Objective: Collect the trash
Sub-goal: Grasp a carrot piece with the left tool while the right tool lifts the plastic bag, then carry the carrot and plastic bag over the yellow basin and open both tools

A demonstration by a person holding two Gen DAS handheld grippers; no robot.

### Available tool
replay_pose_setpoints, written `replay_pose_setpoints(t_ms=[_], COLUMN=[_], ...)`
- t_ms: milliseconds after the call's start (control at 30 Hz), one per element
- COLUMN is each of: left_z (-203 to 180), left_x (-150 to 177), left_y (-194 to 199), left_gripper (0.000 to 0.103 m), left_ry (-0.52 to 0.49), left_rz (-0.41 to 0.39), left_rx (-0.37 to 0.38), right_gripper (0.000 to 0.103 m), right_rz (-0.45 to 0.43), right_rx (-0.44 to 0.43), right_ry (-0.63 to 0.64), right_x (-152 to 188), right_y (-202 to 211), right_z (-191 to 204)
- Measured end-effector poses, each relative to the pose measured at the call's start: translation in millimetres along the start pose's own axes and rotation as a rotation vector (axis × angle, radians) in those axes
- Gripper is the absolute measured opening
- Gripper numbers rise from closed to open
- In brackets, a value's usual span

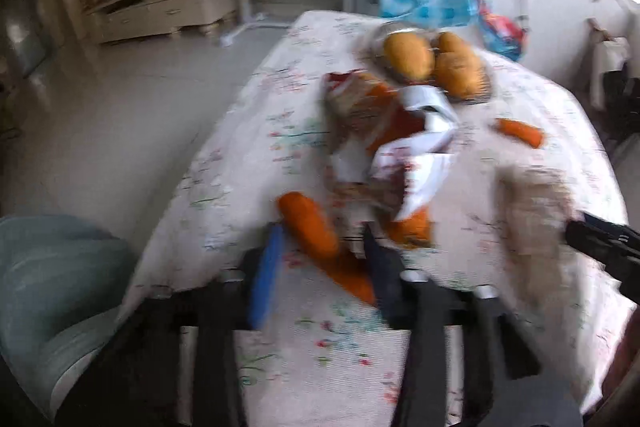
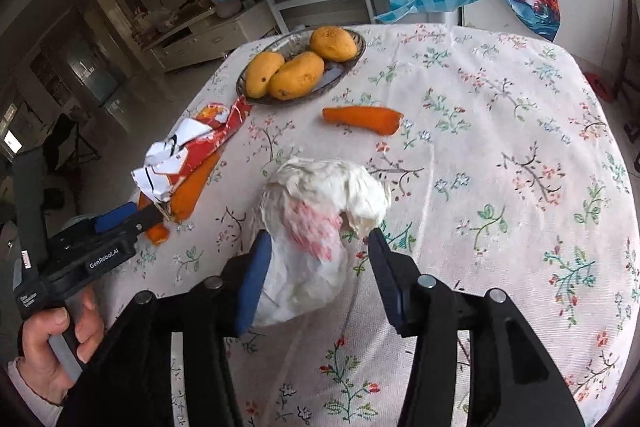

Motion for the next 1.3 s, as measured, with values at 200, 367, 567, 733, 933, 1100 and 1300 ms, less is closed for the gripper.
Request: replay_pose_setpoints(t_ms=[200, 367, 567, 733, 933, 1100, 1300], left_z=[-7, -12, -18, -20, -18, -19, -19], left_x=[2, 4, 4, 10, 22, 35, 53], left_y=[16, 47, 84, 106, 120, 131, 144], left_gripper=[0.012, 0.012, 0.012, 0.012, 0.012, 0.012, 0.012], left_ry=[-0.006, -0.071, -0.15, -0.167, -0.179, -0.188, -0.191], left_rz=[-0.017, -0.089, -0.172, -0.208, -0.215, -0.219, -0.212], left_rx=[0.054, 0.036, 0.007, 0.006, 0.009, 0.017, 0.032], right_gripper=[0.011, 0.009, 0.009, 0.009, 0.009, 0.009, 0.009], right_rz=[0.003, -0.03, -0.061, -0.096, -0.132, -0.149, -0.165], right_rx=[0.008, 0.006, -0.02, -0.039, -0.066, -0.069, -0.076], right_ry=[0.046, 0.076, 0.082, 0.091, 0.093, 0.114, 0.131], right_x=[3, 3, 6, 4, 16, 32, 51], right_y=[-2, 14, 35, 49, 63, 75, 89], right_z=[6, 14, 28, 40, 55, 69, 81])
Point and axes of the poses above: each gripper's, at about its wrist camera, not at the fingertips, and y roughly against the way its jaws point, z to its left, x to its underside, the point moved 10 cm from there along -y, roughly the way its jaws point, and after that the axes turned 5 degrees about y, right-handed, at the moved point
